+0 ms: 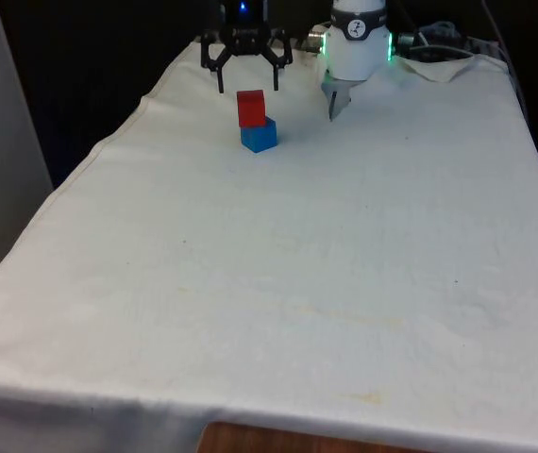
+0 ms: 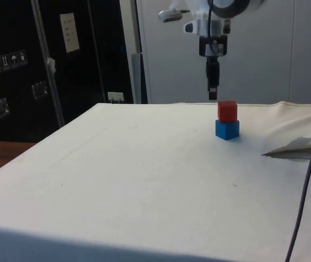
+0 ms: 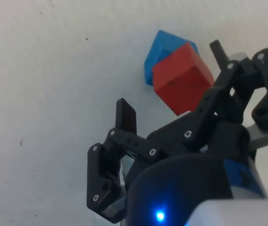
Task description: Stack the two cubes.
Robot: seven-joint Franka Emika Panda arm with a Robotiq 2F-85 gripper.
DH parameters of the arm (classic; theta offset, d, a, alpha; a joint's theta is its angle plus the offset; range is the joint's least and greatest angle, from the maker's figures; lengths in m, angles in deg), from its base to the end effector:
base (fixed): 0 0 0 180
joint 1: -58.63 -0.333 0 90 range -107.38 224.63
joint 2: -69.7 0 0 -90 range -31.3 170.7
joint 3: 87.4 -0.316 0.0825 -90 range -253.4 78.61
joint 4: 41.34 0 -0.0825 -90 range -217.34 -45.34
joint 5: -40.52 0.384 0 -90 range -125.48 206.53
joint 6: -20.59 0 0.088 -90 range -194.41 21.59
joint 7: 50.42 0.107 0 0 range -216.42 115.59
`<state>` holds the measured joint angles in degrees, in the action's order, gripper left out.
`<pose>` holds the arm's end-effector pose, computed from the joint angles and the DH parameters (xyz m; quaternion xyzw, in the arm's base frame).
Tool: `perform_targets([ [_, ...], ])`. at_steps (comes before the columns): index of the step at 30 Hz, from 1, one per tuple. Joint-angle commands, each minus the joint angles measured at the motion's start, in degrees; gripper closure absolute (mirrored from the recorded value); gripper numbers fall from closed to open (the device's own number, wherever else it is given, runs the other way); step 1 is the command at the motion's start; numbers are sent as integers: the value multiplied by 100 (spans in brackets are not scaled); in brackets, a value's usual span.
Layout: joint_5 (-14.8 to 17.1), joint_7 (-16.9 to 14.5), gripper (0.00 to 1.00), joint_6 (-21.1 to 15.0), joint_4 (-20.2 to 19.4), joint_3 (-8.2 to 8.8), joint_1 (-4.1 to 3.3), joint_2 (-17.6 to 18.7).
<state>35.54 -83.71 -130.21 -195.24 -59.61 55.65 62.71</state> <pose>0.3808 -0.1685 0.2736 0.9933 0.1118 0.0275 0.0082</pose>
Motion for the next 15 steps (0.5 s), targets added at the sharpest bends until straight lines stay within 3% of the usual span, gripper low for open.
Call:
perform_targets([
  [1, 23, 63, 0, 52, 57, -40, -29, 11],
  [7, 80, 212, 0, 138, 246, -223, -80, 69],
  [8, 29, 195, 0, 115, 212, -212, -46, 40],
  [9, 86, 235, 0, 149, 275, -252, -86, 80],
  [13, 103, 367, 0, 160, 384, -395, -103, 132],
  [14, 52, 355, 0, 126, 350, -390, -69, 115],
  [15, 103, 390, 0, 166, 401, -424, -109, 143],
])
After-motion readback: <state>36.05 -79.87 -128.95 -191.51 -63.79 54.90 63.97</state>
